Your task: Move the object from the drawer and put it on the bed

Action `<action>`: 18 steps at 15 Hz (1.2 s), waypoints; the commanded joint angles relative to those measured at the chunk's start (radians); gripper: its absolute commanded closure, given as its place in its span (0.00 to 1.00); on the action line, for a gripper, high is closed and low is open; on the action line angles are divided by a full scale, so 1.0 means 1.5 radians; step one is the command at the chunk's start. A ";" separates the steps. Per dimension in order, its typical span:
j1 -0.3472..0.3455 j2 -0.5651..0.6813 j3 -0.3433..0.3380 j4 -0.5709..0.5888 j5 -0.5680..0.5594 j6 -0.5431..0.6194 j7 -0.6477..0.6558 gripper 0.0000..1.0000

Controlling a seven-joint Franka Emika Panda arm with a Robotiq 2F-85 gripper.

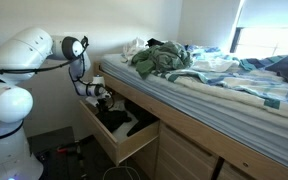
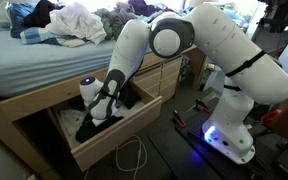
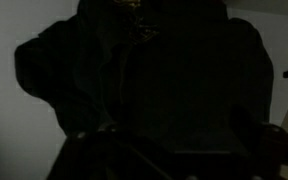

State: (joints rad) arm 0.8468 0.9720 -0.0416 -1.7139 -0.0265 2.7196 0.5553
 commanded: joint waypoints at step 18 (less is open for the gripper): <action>-0.007 0.147 0.001 0.173 0.005 -0.079 -0.015 0.40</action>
State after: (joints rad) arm 0.8452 1.1756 -0.0456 -1.4969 -0.0265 2.6450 0.5529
